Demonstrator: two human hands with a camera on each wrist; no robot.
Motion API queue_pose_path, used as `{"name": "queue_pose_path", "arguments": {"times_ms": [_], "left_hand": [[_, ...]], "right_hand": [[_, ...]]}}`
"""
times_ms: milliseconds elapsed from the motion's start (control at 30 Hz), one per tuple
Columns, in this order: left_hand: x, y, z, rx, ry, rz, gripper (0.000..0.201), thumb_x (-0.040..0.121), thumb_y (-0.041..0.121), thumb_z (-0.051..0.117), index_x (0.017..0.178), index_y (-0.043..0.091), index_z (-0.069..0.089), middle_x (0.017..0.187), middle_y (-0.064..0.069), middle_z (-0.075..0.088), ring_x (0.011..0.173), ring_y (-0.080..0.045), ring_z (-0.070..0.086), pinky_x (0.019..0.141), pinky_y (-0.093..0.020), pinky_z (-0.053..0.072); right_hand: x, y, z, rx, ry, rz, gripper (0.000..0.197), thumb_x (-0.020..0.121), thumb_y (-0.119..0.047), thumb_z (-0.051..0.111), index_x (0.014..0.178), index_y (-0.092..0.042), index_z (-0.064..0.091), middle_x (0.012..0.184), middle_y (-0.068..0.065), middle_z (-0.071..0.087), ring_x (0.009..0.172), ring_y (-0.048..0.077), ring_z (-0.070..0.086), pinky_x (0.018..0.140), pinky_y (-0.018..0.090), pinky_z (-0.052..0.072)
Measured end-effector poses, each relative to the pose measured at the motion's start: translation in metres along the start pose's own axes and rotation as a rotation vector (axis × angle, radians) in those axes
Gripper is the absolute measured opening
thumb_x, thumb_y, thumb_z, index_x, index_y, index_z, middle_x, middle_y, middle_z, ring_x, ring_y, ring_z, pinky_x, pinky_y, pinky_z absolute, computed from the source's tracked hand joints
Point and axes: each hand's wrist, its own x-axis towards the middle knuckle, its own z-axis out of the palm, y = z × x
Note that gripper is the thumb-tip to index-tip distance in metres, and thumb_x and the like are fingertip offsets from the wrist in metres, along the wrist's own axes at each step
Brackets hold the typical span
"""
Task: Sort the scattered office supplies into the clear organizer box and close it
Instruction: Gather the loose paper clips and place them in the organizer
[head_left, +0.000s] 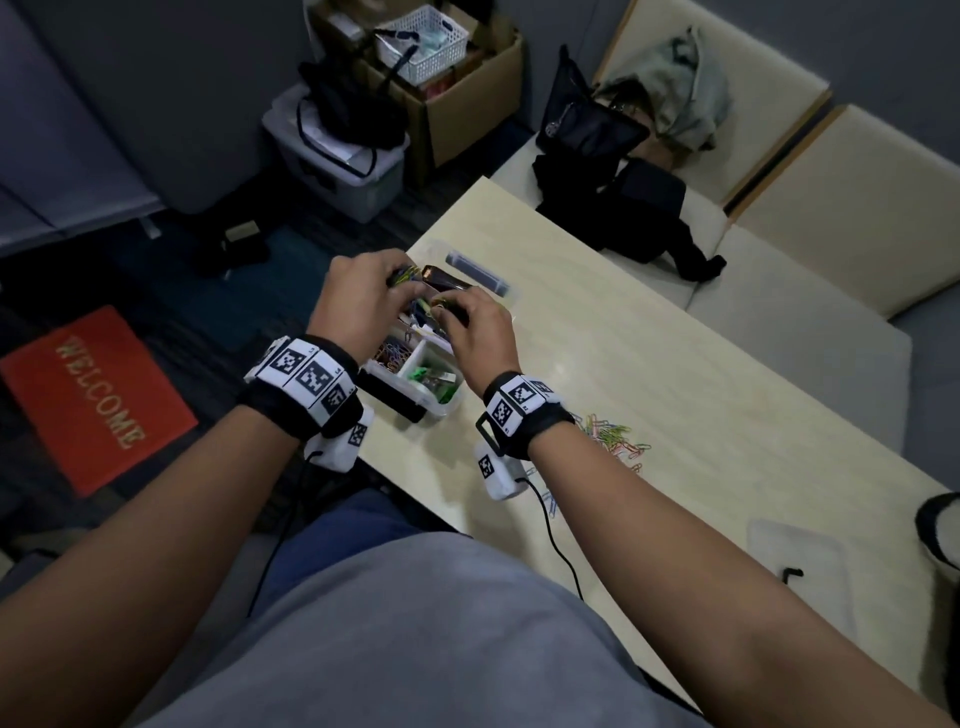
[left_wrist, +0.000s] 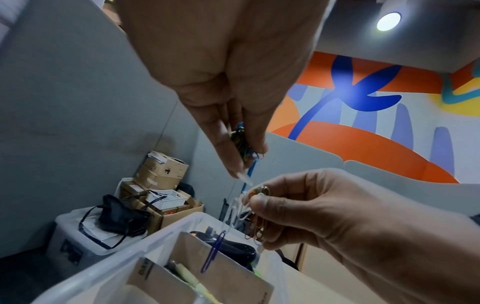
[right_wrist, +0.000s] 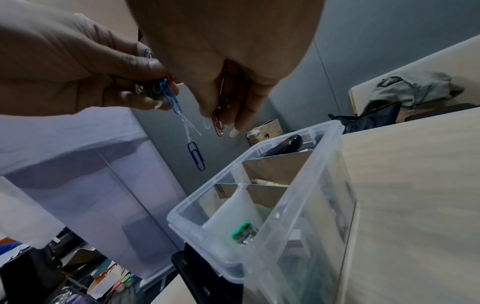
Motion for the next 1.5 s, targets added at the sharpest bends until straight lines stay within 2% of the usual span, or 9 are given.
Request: {"name": "queue_pose_path", "arguments": {"times_ms": [200, 367, 633, 833, 967, 1100, 1200, 1367, 1500], "left_hand": [[0.012, -0.036, 0.021, 0.112, -0.091, -0.054, 0.006, 0.087, 0.026, 0.067, 0.085, 0.02, 0.066, 0.068, -0.008, 0.063, 0.065, -0.025, 0.061, 0.062, -0.033, 0.052], [0.014, -0.056, 0.051, 0.412, -0.253, -0.048, 0.009, 0.09, 0.018, 0.061, 0.093, 0.01, 0.063, 0.077, -0.018, 0.059, 0.075, -0.038, 0.061, 0.064, -0.04, 0.052], [0.024, -0.073, 0.072, 0.62, -0.486, 0.033, 0.028, 0.088, 0.013, 0.06, 0.11, 0.025, 0.07, 0.099, -0.012, 0.069, 0.086, -0.032, 0.065, 0.07, -0.033, 0.05], [0.029, -0.07, 0.074, 0.64, -0.584, 0.058, 0.024, 0.089, 0.011, 0.055, 0.107, 0.02, 0.068, 0.102, -0.013, 0.065, 0.089, -0.034, 0.063, 0.072, -0.034, 0.049], [0.035, -0.068, 0.061, 0.633, -0.529, 0.063, 0.025, 0.09, 0.011, 0.053, 0.106, 0.023, 0.068, 0.1, -0.012, 0.066, 0.088, -0.034, 0.064, 0.072, -0.035, 0.049], [0.047, -0.068, 0.042, 0.532, -0.299, 0.065, 0.014, 0.091, 0.012, 0.053, 0.096, 0.02, 0.063, 0.09, -0.01, 0.067, 0.078, -0.032, 0.064, 0.071, -0.041, 0.054], [0.057, -0.078, 0.035, 0.469, -0.189, 0.043, 0.012, 0.091, 0.014, 0.053, 0.102, 0.016, 0.059, 0.099, -0.012, 0.064, 0.084, -0.036, 0.062, 0.074, -0.045, 0.052], [0.061, -0.097, 0.038, 0.467, -0.298, -0.033, 0.022, 0.097, 0.029, 0.053, 0.115, 0.019, 0.059, 0.103, -0.015, 0.068, 0.093, -0.038, 0.062, 0.077, -0.043, 0.051], [0.063, -0.101, 0.04, 0.434, -0.317, -0.052, 0.02, 0.097, 0.031, 0.053, 0.113, 0.02, 0.059, 0.102, -0.014, 0.069, 0.093, -0.039, 0.062, 0.077, -0.042, 0.05]], "right_hand": [[0.006, 0.0, 0.003, -0.003, 0.014, -0.008, 0.016, 0.09, -0.015, 0.064, 0.102, -0.011, 0.074, 0.097, 0.004, 0.067, 0.09, 0.019, 0.061, 0.082, 0.028, 0.048], [0.007, 0.0, 0.003, 0.006, 0.014, 0.004, 0.015, 0.091, -0.014, 0.063, 0.101, -0.011, 0.074, 0.096, 0.003, 0.066, 0.089, 0.017, 0.06, 0.081, 0.028, 0.048], [0.005, 0.004, 0.005, -0.023, -0.003, 0.045, 0.017, 0.093, -0.017, 0.062, 0.105, -0.012, 0.073, 0.098, 0.002, 0.065, 0.089, 0.015, 0.06, 0.081, 0.03, 0.049], [0.006, 0.007, 0.007, -0.032, -0.017, 0.063, 0.018, 0.093, -0.018, 0.062, 0.106, -0.011, 0.073, 0.098, 0.0, 0.064, 0.088, 0.014, 0.059, 0.081, 0.029, 0.049], [0.011, 0.007, 0.012, -0.008, -0.01, 0.074, 0.017, 0.093, -0.017, 0.062, 0.106, -0.011, 0.073, 0.097, -0.001, 0.063, 0.086, 0.012, 0.058, 0.081, 0.03, 0.05], [0.015, 0.002, 0.022, 0.04, 0.002, 0.111, 0.015, 0.092, -0.018, 0.064, 0.103, -0.013, 0.073, 0.096, -0.001, 0.064, 0.087, 0.013, 0.06, 0.082, 0.033, 0.052], [0.018, -0.005, 0.03, 0.045, -0.002, 0.112, 0.015, 0.092, -0.021, 0.065, 0.103, -0.015, 0.073, 0.099, 0.0, 0.067, 0.09, 0.015, 0.062, 0.084, 0.034, 0.051], [0.021, -0.01, 0.053, -0.107, -0.259, 0.141, 0.016, 0.092, -0.017, 0.065, 0.105, -0.011, 0.073, 0.109, 0.009, 0.069, 0.101, 0.024, 0.063, 0.089, 0.034, 0.05], [0.027, -0.011, 0.073, -0.394, -0.47, 0.065, 0.016, 0.089, -0.003, 0.055, 0.099, -0.003, 0.068, 0.1, 0.017, 0.062, 0.093, 0.035, 0.061, 0.068, 0.035, 0.043]]}}
